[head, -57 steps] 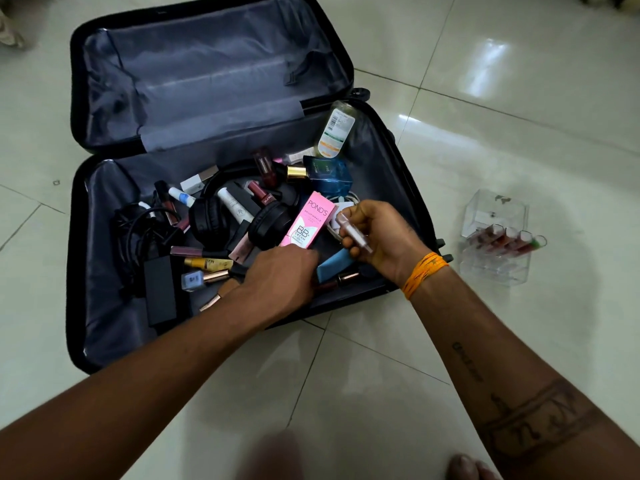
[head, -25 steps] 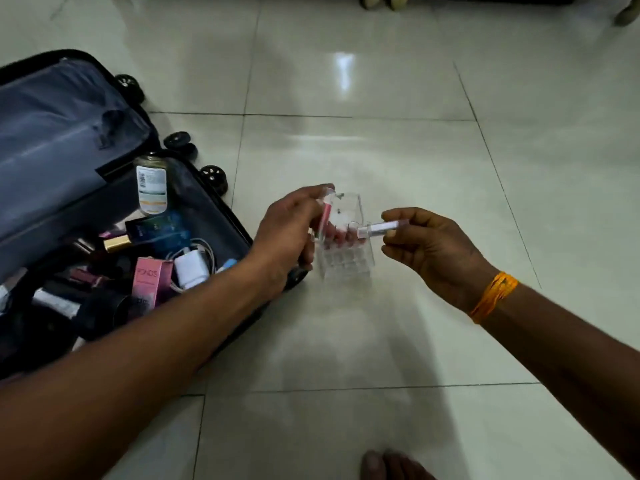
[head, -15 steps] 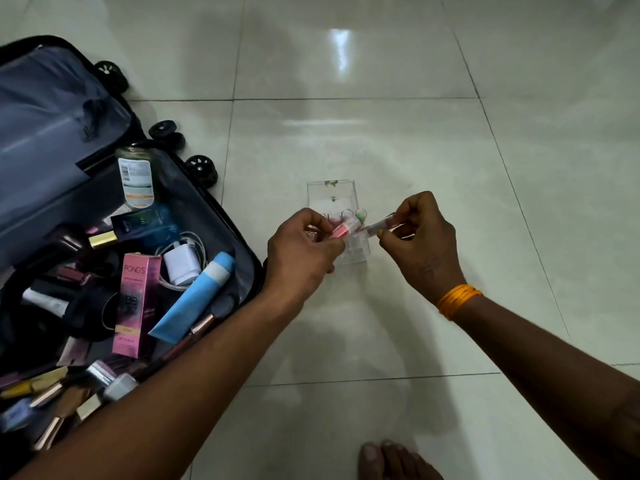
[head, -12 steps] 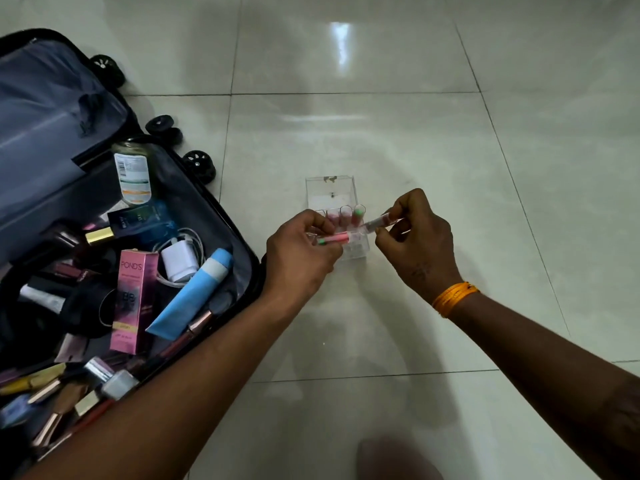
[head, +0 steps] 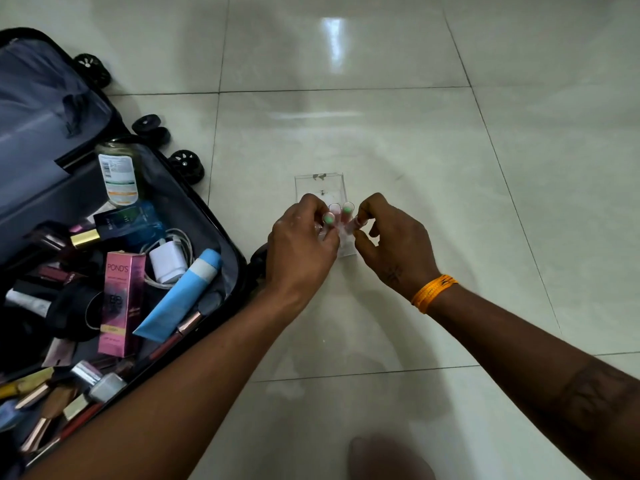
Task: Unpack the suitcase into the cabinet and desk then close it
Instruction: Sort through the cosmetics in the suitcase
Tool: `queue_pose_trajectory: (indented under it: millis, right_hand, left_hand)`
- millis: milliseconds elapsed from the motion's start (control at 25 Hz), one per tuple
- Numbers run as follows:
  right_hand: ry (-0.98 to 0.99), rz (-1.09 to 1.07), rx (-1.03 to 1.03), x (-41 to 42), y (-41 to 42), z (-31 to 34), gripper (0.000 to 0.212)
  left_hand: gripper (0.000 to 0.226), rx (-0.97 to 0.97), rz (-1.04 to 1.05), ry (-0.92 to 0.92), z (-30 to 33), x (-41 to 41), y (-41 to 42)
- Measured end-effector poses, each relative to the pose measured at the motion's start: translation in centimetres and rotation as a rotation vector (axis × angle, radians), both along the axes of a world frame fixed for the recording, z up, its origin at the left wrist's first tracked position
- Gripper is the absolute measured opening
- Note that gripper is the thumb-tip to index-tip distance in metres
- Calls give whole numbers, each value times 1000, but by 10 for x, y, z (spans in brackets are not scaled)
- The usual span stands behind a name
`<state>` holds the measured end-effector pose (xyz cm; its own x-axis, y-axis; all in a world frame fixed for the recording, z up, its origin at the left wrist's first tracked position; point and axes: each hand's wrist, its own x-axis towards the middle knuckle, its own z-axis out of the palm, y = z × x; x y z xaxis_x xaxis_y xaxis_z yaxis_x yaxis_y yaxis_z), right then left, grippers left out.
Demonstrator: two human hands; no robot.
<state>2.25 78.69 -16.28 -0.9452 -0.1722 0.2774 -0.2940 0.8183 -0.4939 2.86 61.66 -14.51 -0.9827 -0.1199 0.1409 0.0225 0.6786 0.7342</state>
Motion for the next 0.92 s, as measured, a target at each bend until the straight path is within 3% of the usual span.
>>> queue_pose_trajectory:
  millis: [320, 560, 640, 760, 840, 920]
  right_hand:
    - [-16, -27, -71, 0, 4, -13, 21]
    - [-16, -100, -202, 2, -1, 3, 14]
    - [-24, -82, -317, 7, -12, 19, 11]
    - [-185, 16, -533, 15, -29, 41, 12]
    - [-308, 48, -550, 16, -35, 45, 18]
    - [-349, 57, -517, 14, -37, 46, 19]
  left_hand:
    - [16, -59, -73, 55, -7, -5, 4]
    - [63, -38, -60, 2, 14, 1, 2]
    - [68, 163, -36, -65, 26, 2, 0]
    - [75, 744, -60, -355, 43, 2, -2]
    - [69, 880, -135, -394, 45, 4, -7]
    - [69, 890, -224, -374, 44, 8, -13]
